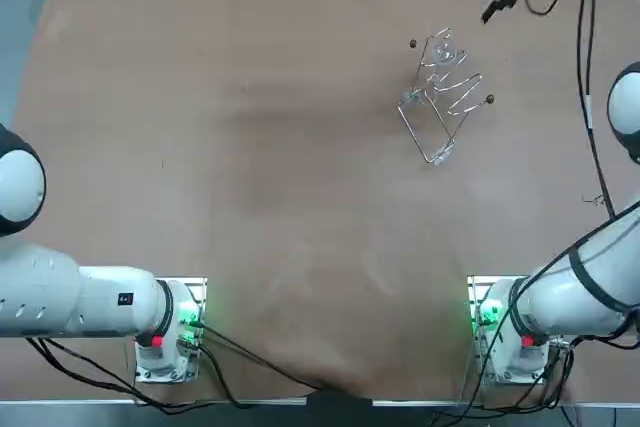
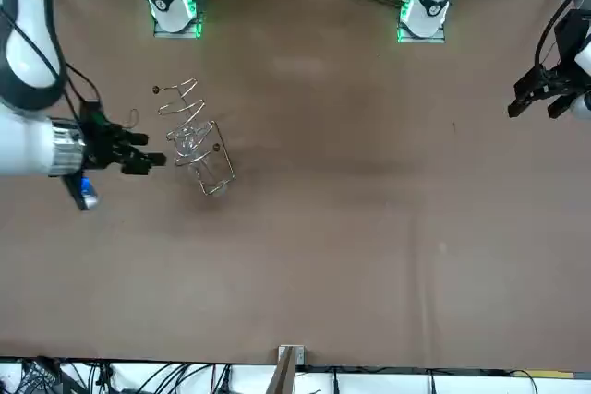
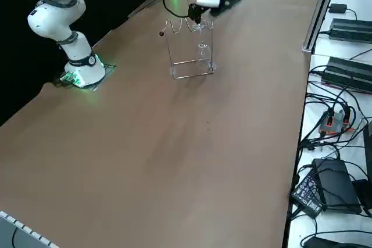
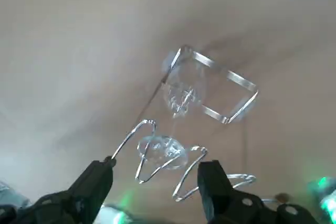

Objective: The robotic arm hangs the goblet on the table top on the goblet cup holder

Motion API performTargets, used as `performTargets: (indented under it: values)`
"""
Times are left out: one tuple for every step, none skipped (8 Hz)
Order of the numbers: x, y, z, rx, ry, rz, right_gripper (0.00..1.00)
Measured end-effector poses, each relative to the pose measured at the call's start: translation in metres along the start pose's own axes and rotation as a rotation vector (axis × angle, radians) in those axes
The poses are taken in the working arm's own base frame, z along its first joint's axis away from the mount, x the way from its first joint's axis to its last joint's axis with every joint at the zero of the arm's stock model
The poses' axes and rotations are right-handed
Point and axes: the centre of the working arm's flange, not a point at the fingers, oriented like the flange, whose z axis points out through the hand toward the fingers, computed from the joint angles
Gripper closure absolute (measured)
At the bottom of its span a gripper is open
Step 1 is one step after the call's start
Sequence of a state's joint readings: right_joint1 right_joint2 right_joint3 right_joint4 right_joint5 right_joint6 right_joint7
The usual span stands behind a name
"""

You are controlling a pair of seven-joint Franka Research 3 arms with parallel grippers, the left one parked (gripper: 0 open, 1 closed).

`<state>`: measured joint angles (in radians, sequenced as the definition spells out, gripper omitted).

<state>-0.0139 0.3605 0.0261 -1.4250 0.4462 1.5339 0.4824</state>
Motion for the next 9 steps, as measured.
performTargets:
  values:
    - [-0.004, -0.001, -0.029, -0.042, 0.090, -0.082, 0.00]
    - [-0.006, -0.001, -0.052, -0.104, 0.179, -0.179, 0.00]
    - [-0.002, 0.004, -0.067, -0.198, 0.257, -0.276, 0.00]
    - [0.005, 0.012, -0.073, -0.303, 0.305, -0.352, 0.00]
    - [0.012, 0.019, -0.075, -0.387, 0.322, -0.402, 0.00]
    - [0.018, 0.026, -0.076, -0.443, 0.330, -0.424, 0.00]
    - [0.023, 0.034, -0.079, -0.471, 0.335, -0.423, 0.00]
    - [0.027, 0.043, -0.084, -0.478, 0.338, -0.417, 0.00]
    - [0.029, 0.051, -0.091, -0.477, 0.344, -0.408, 0.00]
